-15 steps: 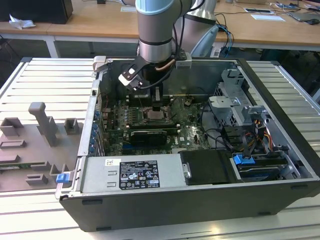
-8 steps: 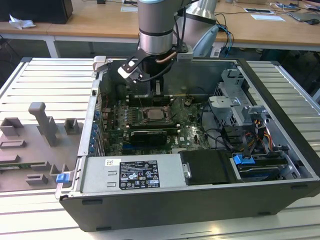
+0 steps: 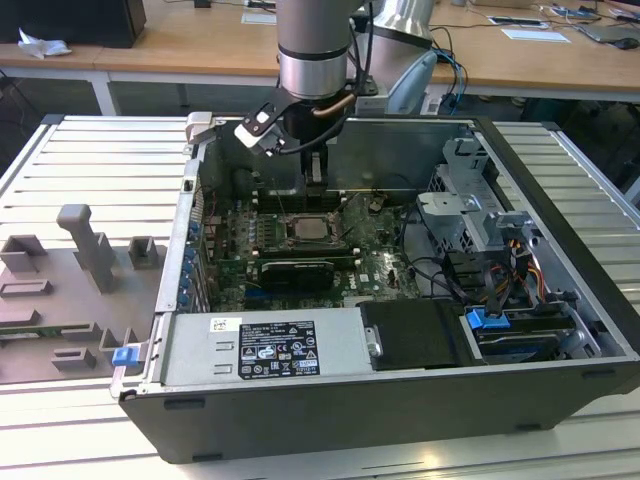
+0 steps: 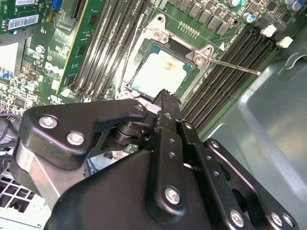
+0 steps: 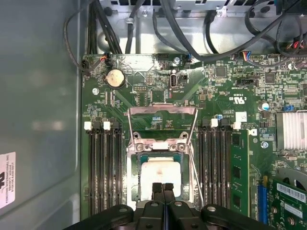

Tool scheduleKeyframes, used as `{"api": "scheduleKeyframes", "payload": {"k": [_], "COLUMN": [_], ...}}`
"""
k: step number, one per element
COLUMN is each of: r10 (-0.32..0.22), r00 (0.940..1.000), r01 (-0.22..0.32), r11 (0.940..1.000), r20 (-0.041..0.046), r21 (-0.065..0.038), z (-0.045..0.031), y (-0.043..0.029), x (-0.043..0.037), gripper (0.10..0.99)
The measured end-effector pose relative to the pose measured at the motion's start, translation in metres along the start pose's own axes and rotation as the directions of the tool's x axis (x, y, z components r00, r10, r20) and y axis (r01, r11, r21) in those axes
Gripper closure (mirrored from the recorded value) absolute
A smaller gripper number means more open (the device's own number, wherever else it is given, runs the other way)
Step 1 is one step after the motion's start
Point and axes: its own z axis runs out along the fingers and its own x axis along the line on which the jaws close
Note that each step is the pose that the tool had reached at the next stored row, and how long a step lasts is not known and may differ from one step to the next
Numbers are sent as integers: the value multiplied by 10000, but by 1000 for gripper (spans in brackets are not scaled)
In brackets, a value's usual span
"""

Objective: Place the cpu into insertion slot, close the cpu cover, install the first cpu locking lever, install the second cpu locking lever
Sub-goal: 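Close the cpu cover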

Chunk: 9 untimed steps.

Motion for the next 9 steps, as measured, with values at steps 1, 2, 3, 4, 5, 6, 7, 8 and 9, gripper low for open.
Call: {"api": "scheduleKeyframes", "payload": {"k": [1,2,3,4,5,6,7,8,9], "r10": [0,0,0,0,0,-1,-2,-1,-1], "r00": [10000,10000,10000,10000,10000,10000,10000,10000,10000], "r01": [0,0,0,0,0,1,2,1,1], "r11": [10000,10000,10000,10000,10000,10000,10000,10000,10000], "r20": [1,1,0,0,0,0,-1,-2,-1], "r21": [0,1,0,0,0,0,0,-1,-1], "z": [-8,-15,-23,-30,-38,-41,-44,-47,-49], "y": [1,1,2,2,3,5,8,16,24], "x": [0,0,0,0,0,0,0,1,1], "gripper": [980,980,980,980,980,980,980,980,980]}}
